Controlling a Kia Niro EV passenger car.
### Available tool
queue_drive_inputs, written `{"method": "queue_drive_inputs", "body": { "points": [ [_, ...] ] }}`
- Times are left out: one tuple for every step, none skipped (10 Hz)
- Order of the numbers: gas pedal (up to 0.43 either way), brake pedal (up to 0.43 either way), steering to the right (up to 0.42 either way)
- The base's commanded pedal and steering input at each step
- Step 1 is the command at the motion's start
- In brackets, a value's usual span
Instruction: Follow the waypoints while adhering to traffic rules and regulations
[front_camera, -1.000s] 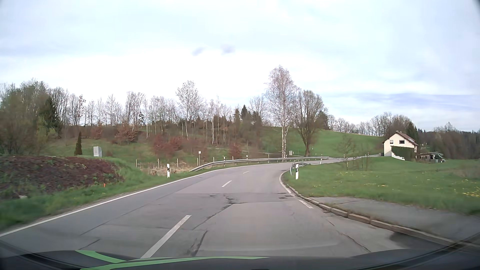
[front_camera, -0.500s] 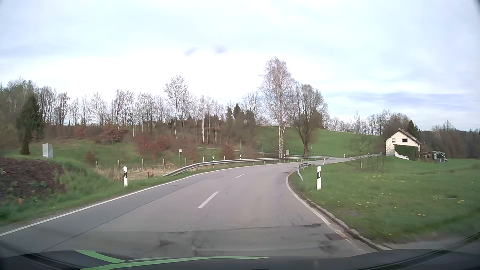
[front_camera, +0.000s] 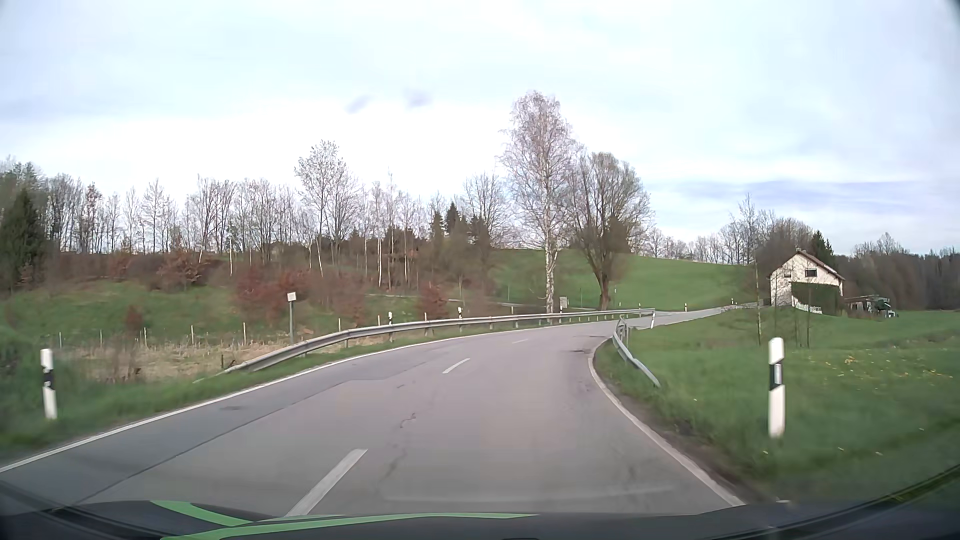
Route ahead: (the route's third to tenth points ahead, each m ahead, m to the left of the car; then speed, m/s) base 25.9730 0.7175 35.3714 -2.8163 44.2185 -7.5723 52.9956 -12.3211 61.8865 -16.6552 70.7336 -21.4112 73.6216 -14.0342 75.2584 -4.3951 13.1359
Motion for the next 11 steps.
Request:
{"method": "queue_drive_inputs", "body": {
  "points": [
    [0.067, 0.000, 0.035],
    [0.067, 0.000, 0.041],
    [0.067, 0.000, 0.044],
    [0.067, 0.000, 0.044],
    [0.067, 0.000, 0.044],
    [0.067, 0.000, 0.044],
    [0.067, 0.000, 0.044],
    [0.067, 0.000, 0.044],
    [0.067, 0.000, 0.046],
    [0.067, 0.000, 0.048],
    [0.067, 0.000, 0.050]
  ]
}}
